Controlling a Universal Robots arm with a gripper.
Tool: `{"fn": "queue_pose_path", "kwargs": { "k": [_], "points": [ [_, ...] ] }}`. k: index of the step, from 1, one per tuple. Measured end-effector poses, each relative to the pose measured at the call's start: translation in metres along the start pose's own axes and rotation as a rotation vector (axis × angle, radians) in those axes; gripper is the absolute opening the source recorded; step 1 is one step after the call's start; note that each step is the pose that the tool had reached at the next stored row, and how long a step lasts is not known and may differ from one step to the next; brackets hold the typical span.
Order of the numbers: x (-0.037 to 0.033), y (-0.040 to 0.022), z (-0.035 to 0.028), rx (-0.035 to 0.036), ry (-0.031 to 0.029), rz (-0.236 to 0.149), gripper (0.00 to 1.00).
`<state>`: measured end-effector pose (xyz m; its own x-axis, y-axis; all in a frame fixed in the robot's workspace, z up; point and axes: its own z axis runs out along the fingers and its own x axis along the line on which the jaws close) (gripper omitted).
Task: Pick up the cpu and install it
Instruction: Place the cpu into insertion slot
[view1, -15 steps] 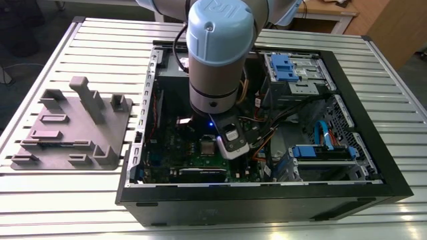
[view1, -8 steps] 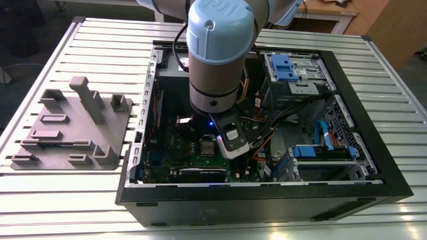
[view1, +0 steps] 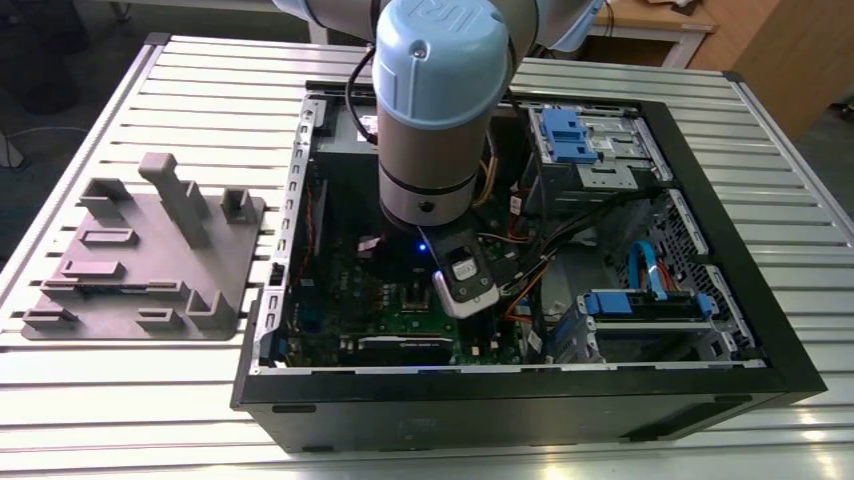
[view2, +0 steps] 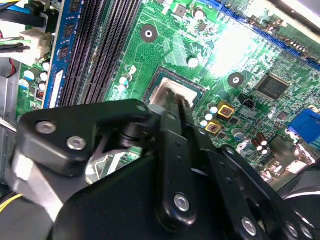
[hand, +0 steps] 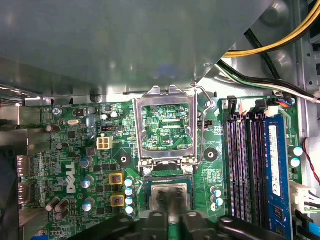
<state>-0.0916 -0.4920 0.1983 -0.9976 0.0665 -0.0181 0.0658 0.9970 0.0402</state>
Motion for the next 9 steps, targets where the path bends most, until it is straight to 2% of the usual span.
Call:
{"fn": "queue_pose_path", "kwargs": {
  "k": [1, 2, 4, 6, 7, 9],
  "points": [
    [0.0000, 0.0000, 0.0000, 0.0000, 0.0000, 0.000, 0.20],
    [0.0000, 0.0000, 0.0000, 0.0000, 0.0000, 0.000, 0.14],
    [0.0000, 0.0000, 0.0000, 0.0001, 0.0000, 0.000, 0.10],
    [0.0000, 0.0000, 0.0000, 0.0000, 0.0000, 0.000, 0.10],
    [0.0000, 0.0001, 0.0003, 0.0034, -0.0003, 0.000, 0.10],
    [0.0000, 0.0000, 0.0014, 0.0186, -0.0009, 0.000, 0.10]
  ]
}}
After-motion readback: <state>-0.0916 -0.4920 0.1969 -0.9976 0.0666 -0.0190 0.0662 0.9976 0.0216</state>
